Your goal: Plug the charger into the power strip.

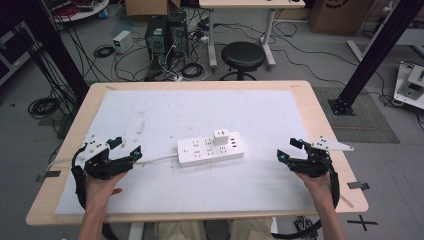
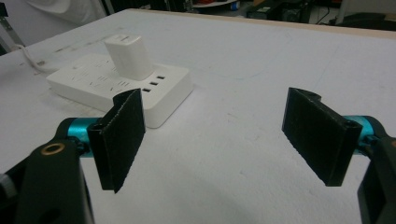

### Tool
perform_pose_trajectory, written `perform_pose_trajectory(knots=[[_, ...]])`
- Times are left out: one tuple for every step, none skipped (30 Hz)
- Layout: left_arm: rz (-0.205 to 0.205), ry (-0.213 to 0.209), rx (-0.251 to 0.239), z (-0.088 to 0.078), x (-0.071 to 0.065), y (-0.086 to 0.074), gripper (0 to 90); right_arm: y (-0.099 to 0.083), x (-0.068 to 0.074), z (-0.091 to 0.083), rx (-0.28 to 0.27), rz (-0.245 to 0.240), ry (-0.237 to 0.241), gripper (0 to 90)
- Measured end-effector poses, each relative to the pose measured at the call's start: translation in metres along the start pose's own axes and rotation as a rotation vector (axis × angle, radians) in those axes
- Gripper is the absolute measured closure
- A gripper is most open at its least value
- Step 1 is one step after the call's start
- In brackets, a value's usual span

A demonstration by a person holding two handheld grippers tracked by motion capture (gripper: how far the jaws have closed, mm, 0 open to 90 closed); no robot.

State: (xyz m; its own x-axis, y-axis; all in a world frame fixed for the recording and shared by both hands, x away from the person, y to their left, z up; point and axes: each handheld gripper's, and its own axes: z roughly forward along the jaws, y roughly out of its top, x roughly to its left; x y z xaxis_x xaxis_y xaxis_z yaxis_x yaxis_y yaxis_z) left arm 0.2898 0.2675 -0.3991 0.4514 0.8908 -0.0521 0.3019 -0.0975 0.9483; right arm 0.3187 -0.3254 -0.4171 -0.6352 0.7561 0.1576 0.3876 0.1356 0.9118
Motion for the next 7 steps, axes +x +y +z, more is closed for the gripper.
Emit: perform_pose_trajectory(knots=[[0.004,-0.002,-0.001,0.0005,-0.0001,0.0002,20.9,-0.0006,-0.0002,0.0,0.0,0.0,0.0,21.8],[0.0,-0.003,-0.003,0.0007,-0.0007,0.0003,20.9,-0.0011,-0.0002,0.0001,-0.003,-0.001,-0.001,21.8],[0.001,-0.001,-0.006,0.0011,-0.001,0.0004,20.9,-0.0014,-0.0002,-0.0002,0.002,-0.002,-0.007,21.4],[0.001,-0.001,-0.006,0.0011,-0.001,0.0004,20.9,-0.0014,-0.0002,-0.0002,0.002,-0.002,-0.007,21.4],[0.003,-0.001,-0.007,0.0013,-0.0011,0.0005,20.9,-0.0016,-0.0001,-0.0002,0.003,0.002,-0.007,21.3],[0.005,0.0,-0.008,0.0013,-0.001,0.0006,20.9,-0.0018,-0.0006,0.0,0.008,0.009,-0.012,21.3],[0.005,0.0,-0.008,0.0013,-0.001,0.0006,20.9,-0.0018,-0.0006,0.0,0.008,0.009,-0.012,21.3]])
